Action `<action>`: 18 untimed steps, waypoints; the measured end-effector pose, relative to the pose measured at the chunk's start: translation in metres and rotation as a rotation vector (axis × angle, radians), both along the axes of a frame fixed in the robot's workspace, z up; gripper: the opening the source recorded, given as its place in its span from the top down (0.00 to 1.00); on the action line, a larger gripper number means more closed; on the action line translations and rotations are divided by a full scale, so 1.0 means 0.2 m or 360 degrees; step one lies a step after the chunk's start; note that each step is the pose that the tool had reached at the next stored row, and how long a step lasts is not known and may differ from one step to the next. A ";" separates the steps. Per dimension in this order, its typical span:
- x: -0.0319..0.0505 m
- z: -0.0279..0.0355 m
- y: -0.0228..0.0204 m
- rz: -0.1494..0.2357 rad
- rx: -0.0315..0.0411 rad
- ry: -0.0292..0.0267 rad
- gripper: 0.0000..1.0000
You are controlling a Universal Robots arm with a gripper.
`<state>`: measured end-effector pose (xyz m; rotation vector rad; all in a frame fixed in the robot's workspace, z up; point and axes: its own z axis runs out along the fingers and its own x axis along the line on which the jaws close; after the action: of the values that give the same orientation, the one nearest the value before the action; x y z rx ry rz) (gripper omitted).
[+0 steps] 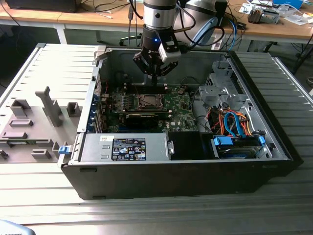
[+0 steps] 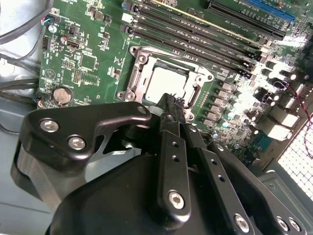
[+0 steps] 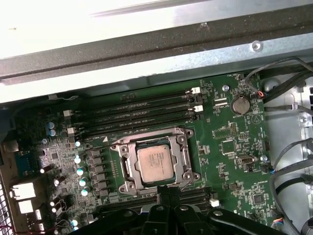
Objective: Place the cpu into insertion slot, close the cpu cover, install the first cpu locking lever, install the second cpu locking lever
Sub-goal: 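Install the first cpu locking lever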
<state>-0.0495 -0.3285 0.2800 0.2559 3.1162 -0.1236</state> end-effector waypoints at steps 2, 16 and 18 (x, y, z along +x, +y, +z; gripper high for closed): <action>0.000 0.000 0.000 0.0007 0.0000 0.00000 0.89; 0.000 0.000 0.000 0.0044 0.0000 0.00000 0.89; 0.000 0.000 0.000 0.0050 0.0000 -0.00001 0.89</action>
<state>-0.0495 -0.3285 0.2800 0.2073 3.1185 -0.1233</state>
